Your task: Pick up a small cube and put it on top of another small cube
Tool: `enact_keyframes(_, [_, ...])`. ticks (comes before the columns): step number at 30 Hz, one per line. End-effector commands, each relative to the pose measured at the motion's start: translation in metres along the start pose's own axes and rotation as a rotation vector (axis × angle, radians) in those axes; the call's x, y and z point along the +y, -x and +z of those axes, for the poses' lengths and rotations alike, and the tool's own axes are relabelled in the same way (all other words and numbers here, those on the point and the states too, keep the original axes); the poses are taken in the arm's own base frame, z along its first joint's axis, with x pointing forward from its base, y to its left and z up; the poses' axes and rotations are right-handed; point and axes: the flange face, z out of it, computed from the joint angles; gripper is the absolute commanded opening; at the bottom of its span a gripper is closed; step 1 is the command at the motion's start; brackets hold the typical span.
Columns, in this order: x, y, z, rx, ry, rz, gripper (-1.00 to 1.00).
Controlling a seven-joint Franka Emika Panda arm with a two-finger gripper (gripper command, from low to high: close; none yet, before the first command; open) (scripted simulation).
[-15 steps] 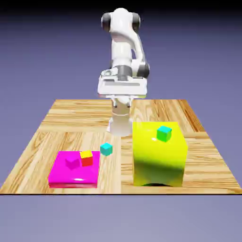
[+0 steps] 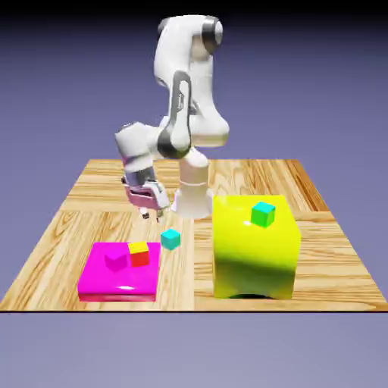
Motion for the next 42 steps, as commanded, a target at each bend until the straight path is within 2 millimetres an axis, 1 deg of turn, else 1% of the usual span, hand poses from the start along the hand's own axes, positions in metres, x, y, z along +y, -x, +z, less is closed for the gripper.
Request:
enact_keyframes(1, [0.009,-0.011,0.006,-0.039,0.016,0.081,0.00])
enact_keyframes(4, [0.038,-0.037,0.024,-0.159,0.050,0.323,0.00])
enact_keyframes(7, [0.066,-0.057,0.039,-0.284,0.063,0.562,0.00])
enact_keyframes(10, [0.093,-0.071,0.052,-0.412,0.052,0.794,0.00])
enact_keyframes(14, [0.124,-0.085,0.065,-0.586,-0.001,1.094,0.00])
enact_keyframes(15, [0.124,-0.085,0.065,-0.586,-0.002,1.094,0.00])
enact_keyframes(22, [0.111,-0.071,0.123,-0.586,-0.001,1.094,0.00])
enact_keyframes(23, [0.110,-0.071,0.126,-0.586,-0.002,1.094,0.00])
enact_keyframes(24, [0.110,-0.071,0.126,-0.586,-0.002,1.094,-1.00])
enact_keyframes(25, [0.110,-0.071,0.126,-0.586,-0.002,1.094,-1.00])
enact_keyframes(32, [0.123,-0.085,0.067,-0.586,-0.001,1.094,-1.00])
enact_keyframes(34, [0.124,-0.085,0.065,-0.586,-0.002,1.094,-1.00])
enact_keyframes(38, [0.064,-0.086,0.040,-0.588,-0.012,1.111,-1.00])
enact_keyframes(42, [0.005,-0.077,0.010,-0.593,-0.026,1.128,-1.00])
